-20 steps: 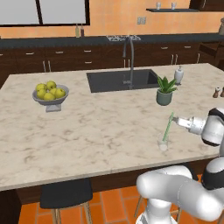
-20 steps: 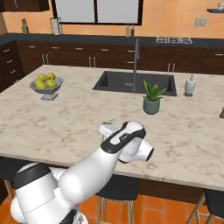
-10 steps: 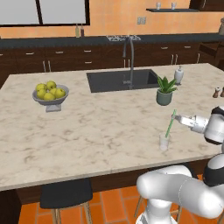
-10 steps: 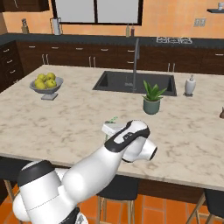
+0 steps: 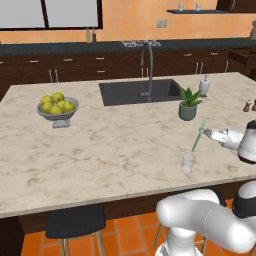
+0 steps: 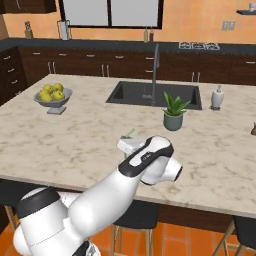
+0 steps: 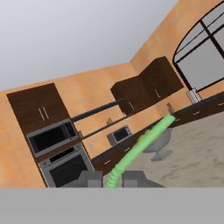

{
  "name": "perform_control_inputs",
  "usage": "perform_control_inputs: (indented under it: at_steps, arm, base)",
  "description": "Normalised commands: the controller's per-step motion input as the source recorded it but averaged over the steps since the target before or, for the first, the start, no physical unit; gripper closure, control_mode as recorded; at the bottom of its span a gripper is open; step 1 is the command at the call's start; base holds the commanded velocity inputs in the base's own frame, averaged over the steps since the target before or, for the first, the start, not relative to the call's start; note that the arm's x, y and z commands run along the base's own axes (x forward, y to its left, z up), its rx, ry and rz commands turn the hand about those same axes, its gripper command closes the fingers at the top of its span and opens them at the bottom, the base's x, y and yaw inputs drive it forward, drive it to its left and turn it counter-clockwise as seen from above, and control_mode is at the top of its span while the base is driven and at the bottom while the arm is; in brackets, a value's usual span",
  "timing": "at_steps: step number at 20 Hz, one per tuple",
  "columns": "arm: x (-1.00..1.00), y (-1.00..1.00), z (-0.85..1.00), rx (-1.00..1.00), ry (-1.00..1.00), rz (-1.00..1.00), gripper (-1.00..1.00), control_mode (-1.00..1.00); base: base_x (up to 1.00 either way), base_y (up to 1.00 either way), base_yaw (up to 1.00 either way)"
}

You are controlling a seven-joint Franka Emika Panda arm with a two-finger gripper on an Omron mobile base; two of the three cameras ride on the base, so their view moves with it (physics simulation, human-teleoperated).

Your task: Take a straw from the drawer in front and place it inside the glass cup on the dining counter.

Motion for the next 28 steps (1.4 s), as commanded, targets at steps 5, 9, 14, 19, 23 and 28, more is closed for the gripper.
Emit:
perform_control_inputs:
  at_steps: [5, 9, 14, 19, 23, 28]
  arm:
    - [-0.21, 0.06, 0.21, 0.0, 0.0, -0.01, 1.0, -1.0]
    - [-0.14, 0.1, 0.11, 0.0, 0.01, -0.02, 1.0, -1.0]
    - [0.0, 0.14, -0.02, 0.0, 0.08, -0.01, 1.0, -1.0]
    - [0.09, 0.03, -0.13, 0.0, 0.12, -0.01, 1.0, -1.0]
    - [0.0, 0.0, -0.12, 0.0, 0.07, 0.0, 1.0, -1.0]
    - [0.13, 0.0, -0.16, 0.0, 0.05, 0.0, 1.0, -1.0]
  base:
    - [0.0, 0.0, 0.0]
    - [0.0, 0.0, 0.0]
    - [0.0, 0.0, 0.0]
    - [0.0, 0.0, 0.0]
    - [0.0, 0.0, 0.0]
    - [0.0, 0.0, 0.0]
